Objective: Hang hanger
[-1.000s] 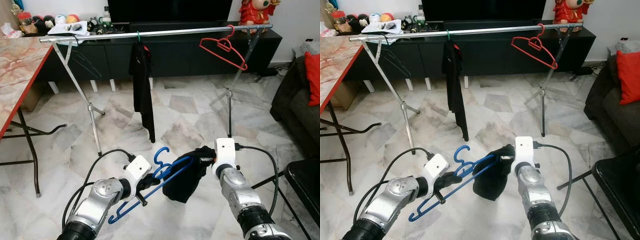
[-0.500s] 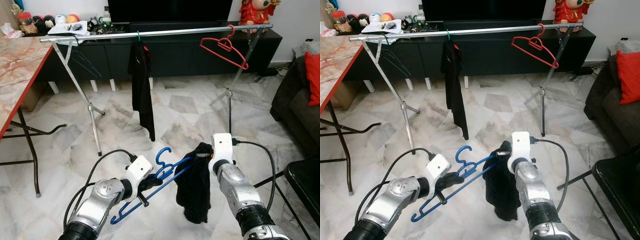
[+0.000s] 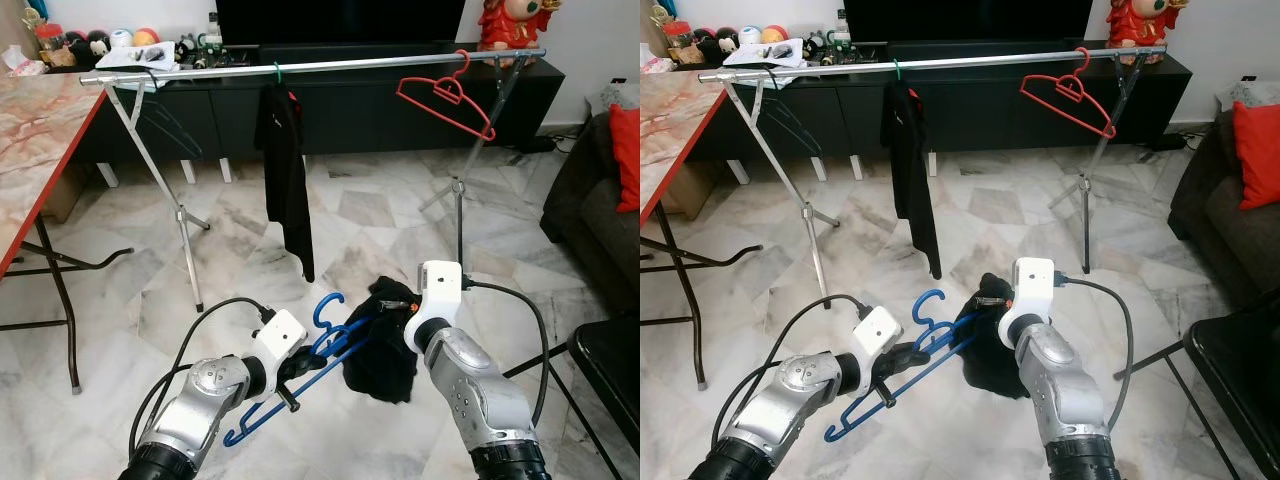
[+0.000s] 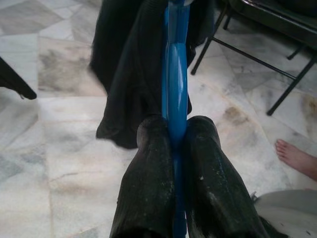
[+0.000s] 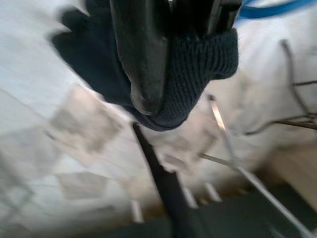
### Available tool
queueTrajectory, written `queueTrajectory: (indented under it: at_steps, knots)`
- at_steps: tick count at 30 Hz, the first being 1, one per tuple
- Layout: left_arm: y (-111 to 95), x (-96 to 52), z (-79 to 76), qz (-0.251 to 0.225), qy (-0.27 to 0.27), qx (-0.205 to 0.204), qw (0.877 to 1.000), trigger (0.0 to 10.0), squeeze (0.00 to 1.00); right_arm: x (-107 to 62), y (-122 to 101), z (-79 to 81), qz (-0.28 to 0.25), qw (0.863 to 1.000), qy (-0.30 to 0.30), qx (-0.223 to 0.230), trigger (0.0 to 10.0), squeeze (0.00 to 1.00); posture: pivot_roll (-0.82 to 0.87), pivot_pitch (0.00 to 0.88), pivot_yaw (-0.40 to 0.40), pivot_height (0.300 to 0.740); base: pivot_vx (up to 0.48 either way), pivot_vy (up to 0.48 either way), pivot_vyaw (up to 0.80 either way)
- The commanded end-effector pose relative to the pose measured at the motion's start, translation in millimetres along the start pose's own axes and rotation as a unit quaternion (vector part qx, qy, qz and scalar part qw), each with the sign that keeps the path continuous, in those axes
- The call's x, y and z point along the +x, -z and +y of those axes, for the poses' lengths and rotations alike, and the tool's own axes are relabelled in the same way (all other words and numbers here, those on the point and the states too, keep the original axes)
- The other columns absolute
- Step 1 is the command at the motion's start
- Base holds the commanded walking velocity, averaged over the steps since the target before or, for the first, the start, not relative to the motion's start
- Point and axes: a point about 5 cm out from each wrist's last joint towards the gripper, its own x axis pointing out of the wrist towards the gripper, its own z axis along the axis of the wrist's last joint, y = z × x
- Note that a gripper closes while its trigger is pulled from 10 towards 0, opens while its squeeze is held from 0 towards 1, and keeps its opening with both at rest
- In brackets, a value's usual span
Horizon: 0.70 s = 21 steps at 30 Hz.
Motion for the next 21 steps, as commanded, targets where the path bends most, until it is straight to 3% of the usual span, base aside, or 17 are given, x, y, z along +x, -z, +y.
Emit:
queueTrajectory:
  at_steps: [1,7,21]
  knots:
    - [-5,0.4,4.5,-0.010,-0.014,0.005,1.000,10.0,0.00,-1.3,4,-8.9,0.009,1.000,0.025,0.004,10.0,0.00,-0.02,0.108,-0.013,0.740,0.000,0.000,0.00]
    - [3,-7.2,5.0,0.013,0.004,0.013,1.000,10.0,0.00,-1.4,9,-28.9,0.019,0.996,0.078,-0.034,10.0,0.00,-0.02,0.111,-0.011,0.740,0.000,0.000,0.00]
    - [2,-8.1,7.5,0.010,-0.007,0.014,1.000,10.0,0.00,1.2,18,-29.2,0.030,0.994,0.087,-0.055,10.0,0.00,-0.01,0.116,-0.013,0.740,0.000,0.000,0.00]
